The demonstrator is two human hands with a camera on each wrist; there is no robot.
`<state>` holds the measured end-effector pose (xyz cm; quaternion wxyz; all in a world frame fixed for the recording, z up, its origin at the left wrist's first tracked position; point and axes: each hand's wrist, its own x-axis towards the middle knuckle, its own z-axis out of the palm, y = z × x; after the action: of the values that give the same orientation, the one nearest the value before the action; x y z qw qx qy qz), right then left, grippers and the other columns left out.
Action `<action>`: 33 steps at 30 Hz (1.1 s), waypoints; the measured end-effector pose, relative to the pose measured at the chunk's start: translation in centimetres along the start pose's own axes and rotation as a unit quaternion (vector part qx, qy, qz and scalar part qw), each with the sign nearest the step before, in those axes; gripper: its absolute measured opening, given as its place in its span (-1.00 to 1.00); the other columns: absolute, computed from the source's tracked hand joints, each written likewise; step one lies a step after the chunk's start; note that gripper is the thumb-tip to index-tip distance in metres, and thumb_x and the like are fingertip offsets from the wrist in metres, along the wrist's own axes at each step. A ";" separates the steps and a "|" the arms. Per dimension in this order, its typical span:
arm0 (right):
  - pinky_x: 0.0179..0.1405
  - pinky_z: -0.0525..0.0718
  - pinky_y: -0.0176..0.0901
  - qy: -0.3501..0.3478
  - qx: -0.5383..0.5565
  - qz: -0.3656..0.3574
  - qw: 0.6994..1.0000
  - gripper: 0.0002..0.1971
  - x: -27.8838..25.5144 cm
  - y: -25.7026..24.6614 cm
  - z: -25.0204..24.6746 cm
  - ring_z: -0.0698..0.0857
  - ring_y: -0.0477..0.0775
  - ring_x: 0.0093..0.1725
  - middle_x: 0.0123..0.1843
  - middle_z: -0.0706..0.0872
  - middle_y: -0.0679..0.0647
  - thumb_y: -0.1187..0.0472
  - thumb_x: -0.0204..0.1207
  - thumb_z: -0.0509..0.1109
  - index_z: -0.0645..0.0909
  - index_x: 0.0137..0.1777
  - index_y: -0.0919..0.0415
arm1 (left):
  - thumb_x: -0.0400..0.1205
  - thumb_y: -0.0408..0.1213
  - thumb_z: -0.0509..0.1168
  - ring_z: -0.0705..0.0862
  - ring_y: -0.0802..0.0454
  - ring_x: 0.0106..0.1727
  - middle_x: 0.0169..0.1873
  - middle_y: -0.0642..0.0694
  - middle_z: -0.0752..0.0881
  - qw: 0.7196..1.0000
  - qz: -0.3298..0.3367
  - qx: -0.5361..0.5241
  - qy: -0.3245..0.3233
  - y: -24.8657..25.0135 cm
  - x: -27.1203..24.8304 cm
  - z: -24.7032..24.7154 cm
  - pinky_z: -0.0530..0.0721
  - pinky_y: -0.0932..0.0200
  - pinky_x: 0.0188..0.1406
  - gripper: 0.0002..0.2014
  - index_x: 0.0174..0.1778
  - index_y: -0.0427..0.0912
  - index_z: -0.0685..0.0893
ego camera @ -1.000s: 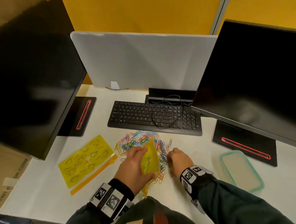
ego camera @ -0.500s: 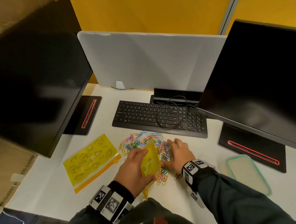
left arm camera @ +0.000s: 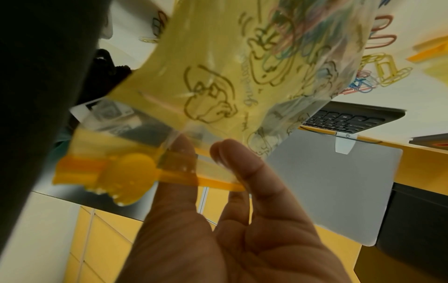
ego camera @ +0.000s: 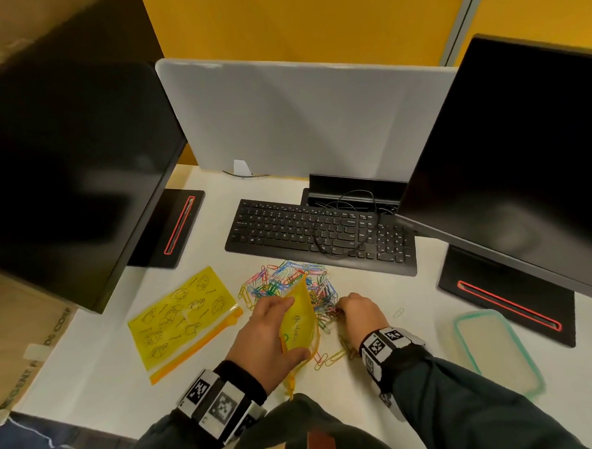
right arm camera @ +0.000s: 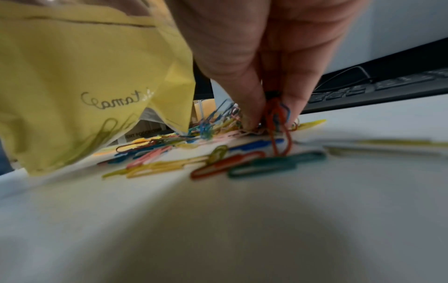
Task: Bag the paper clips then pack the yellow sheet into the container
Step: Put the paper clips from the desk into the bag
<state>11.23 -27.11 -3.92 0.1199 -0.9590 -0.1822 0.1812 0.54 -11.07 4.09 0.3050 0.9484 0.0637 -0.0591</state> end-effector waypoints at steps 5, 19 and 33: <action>0.01 0.57 -0.27 0.058 0.145 0.063 0.986 -0.79 -1.5 0.9 -2.3 0.69 0.11 -0.04 -0.04 0.79 0.15 0.36 0.52 0.30 0.74 0.04 0.20 | 0.33 -0.05 0.51 0.53 0.05 0.24 0.40 0.01 0.32 1.000 0.002 -0.002 -0.007 0.2 0.1 0.0 0.52 0.23 0.24 -0.17 0.48 -0.04 0.27; -0.28 0.66 -0.34 0.058 0.525 -0.072 0.846 -0.65 -6.0 -6.1 -6.3 0.63 -0.13 -0.39 -0.44 0.72 -0.14 0.54 0.34 0.46 0.68 -0.35 0.01 | 0.21 -0.10 0.57 0.58 -0.03 0.17 0.34 -0.06 0.39 1.000 0.007 -0.025 -0.002 0.5 0.2 -0.2 0.47 0.26 0.12 -0.22 0.35 -0.09 0.43; 0.12 0.55 -0.24 0.121 0.203 0.104 0.966 -0.68 -5.2 2.3 -4.7 0.67 0.04 0.06 0.15 0.69 0.11 0.47 0.47 0.30 0.62 0.18 0.20 | 0.35 -0.47 0.35 0.66 -0.20 -0.04 0.34 -0.07 0.45 0.997 0.013 -0.063 0.053 -0.4 -0.3 -0.5 0.47 0.38 -0.11 -0.39 0.36 -0.14 0.47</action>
<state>9.23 -32.00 1.25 0.3139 -0.9429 -0.0247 0.1080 0.26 -10.47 4.30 0.3611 0.9298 0.0708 -0.0004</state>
